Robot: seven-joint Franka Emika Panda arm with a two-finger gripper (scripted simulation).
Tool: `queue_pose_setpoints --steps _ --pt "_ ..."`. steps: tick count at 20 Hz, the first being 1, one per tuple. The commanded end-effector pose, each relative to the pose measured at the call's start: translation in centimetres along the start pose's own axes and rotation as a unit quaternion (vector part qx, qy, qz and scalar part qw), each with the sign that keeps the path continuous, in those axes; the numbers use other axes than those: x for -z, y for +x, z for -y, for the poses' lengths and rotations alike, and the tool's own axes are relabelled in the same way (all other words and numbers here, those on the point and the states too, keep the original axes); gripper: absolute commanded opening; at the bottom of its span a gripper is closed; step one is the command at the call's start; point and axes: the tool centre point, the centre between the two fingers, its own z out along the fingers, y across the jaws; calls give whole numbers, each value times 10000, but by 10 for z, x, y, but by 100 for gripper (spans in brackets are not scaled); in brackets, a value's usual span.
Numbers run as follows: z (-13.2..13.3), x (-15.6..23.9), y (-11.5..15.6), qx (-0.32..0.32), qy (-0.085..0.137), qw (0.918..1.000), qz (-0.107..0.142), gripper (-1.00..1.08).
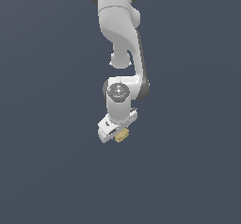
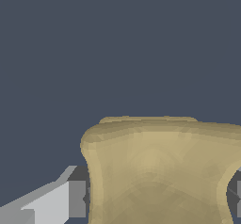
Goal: Pick up the object and move it to a goal position.
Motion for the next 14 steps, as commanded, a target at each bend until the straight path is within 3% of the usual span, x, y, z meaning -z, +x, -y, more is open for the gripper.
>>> queue_pose_setpoints --steps 1,14 --pt "3 6 -2 0 -3 10000 -3 -100" --pt "43 70 -32 2 -7 10000 1 -100"
